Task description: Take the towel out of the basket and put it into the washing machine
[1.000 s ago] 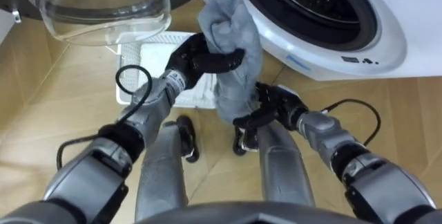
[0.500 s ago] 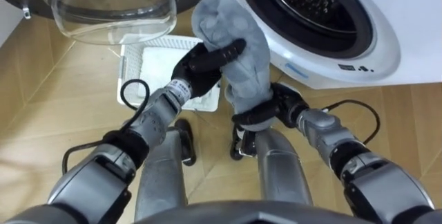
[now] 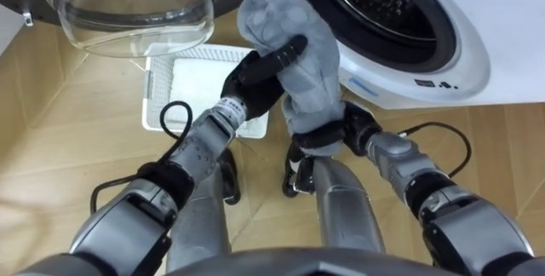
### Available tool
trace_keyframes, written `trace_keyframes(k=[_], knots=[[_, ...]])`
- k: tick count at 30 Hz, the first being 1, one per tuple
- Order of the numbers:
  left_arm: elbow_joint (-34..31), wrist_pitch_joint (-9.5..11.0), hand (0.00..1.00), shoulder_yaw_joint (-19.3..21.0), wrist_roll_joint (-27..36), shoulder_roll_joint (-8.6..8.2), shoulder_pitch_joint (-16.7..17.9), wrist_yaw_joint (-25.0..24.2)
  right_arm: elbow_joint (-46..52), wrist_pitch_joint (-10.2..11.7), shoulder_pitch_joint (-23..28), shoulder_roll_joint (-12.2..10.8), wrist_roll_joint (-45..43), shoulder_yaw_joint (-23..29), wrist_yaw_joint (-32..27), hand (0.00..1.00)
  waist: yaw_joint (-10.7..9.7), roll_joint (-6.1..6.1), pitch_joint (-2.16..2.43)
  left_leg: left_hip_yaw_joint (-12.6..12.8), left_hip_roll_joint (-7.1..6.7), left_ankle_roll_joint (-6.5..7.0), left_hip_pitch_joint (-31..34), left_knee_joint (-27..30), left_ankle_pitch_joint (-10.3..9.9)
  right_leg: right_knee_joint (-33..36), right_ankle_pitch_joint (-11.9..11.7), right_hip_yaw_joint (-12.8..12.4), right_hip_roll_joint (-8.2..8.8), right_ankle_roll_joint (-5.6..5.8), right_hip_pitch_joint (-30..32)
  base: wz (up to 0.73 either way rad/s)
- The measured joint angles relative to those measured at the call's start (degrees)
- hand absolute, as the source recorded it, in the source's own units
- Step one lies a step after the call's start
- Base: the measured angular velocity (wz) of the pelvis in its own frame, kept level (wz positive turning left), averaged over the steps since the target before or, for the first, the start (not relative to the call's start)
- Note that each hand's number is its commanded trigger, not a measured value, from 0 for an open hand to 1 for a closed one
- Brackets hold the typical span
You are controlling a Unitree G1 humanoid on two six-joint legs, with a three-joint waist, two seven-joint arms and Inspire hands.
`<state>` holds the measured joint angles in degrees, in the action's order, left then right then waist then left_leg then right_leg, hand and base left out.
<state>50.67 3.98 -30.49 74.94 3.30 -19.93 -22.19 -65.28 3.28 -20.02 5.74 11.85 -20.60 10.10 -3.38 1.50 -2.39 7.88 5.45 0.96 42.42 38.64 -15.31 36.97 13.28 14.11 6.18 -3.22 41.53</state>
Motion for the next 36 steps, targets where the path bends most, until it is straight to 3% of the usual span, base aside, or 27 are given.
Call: trace_keyframes(k=[3,9,10,11,19,23,28,32,36], knots=[[0.0,-0.36,1.0,-0.01,-0.2,0.07,0.91,-0.63,0.99,-0.62,1.27,0.18,-1.12,-0.11,-0.61,1.0,1.48,-0.87,0.54,0.0,0.04,-0.19,-0.18,-1.18,0.52,-1.39,-0.75,0.04,-0.31,-0.15,-0.15,-0.05],[0.04,-0.74,1.0,-0.02,-0.87,1.96,2.81,-2.5,1.35,-0.99,2.63,0.3,-3.69,-0.73,-0.03,1.0,2.92,-1.58,0.59,0.19,-0.05,-0.45,-1.09,-2.11,0.81,-1.63,-0.71,0.01,-0.31,-0.21,-0.76,0.0],[0.05,-0.95,0.87,0.0,-1.1,1.95,2.97,-2.63,1.52,-1.0,2.94,0.4,-4.2,-0.68,-0.01,1.0,3.25,-1.64,0.58,0.19,-0.04,-0.45,-1.09,-2.17,0.81,-1.75,-0.72,-0.05,-0.3,-0.23,-0.76,0.0],[0.06,-0.95,0.0,0.06,-1.83,1.96,3.06,-2.8,1.52,-1.01,3.08,0.41,-4.47,-0.64,-0.04,1.0,3.44,-1.65,0.57,0.03,-0.04,-0.47,-1.08,-2.23,0.82,-1.89,-0.76,-0.04,-0.3,-0.27,-0.76,-0.03],[0.07,-0.74,0.0,0.9,-8.19,4.02,3.91,-5.52,1.51,-2.09,3.37,1.25,-4.42,-0.6,-0.05,1.0,4.67,-2.89,-0.18,0.05,-0.19,-0.51,-1.02,-2.91,0.9,-2.21,-0.82,-0.03,-0.12,-0.29,-0.54,0.0],[0.06,1.11,0.0,1.32,-15.31,5.22,3.83,-4.85,1.38,-2.09,3.46,2.09,-2.48,-0.55,-1.38,1.0,4.99,-3.02,-0.26,0.25,-0.43,-0.6,-1.05,-3.58,1.24,-2.01,-0.7,0.12,0.22,-0.25,-0.36,0.04],[-0.05,3.47,0.0,3.71,-31.01,5.37,4.66,1.91,1.4,-2.0,3.55,3.21,3.6,0.07,-2.21,1.0,5.01,-2.98,-0.27,0.86,-0.91,-0.46,-1.16,-3.86,1.61,-2.13,-0.59,-0.52,0.66,-0.06,0.08,-0.01],[-0.09,3.43,0.0,3.5,-41.72,4.99,5.76,6.37,1.4,-1.86,3.19,3.14,8.75,1.01,-3.85,1.0,5.05,-2.85,-0.34,1.27,-1.04,-0.4,-0.97,-3.73,1.62,-2.0,-0.56,-0.93,0.82,0.03,0.54,-0.04],[0.05,3.41,0.0,3.58,-51.67,5.15,7.57,11.73,1.17,-1.43,2.9,3.47,18.63,5.12,-6.23,1.0,5.07,-2.83,-0.36,1.31,-0.98,-0.4,-0.69,-3.23,1.62,-1.61,-0.53,-1.05,0.83,0.09,0.8,-0.01]])
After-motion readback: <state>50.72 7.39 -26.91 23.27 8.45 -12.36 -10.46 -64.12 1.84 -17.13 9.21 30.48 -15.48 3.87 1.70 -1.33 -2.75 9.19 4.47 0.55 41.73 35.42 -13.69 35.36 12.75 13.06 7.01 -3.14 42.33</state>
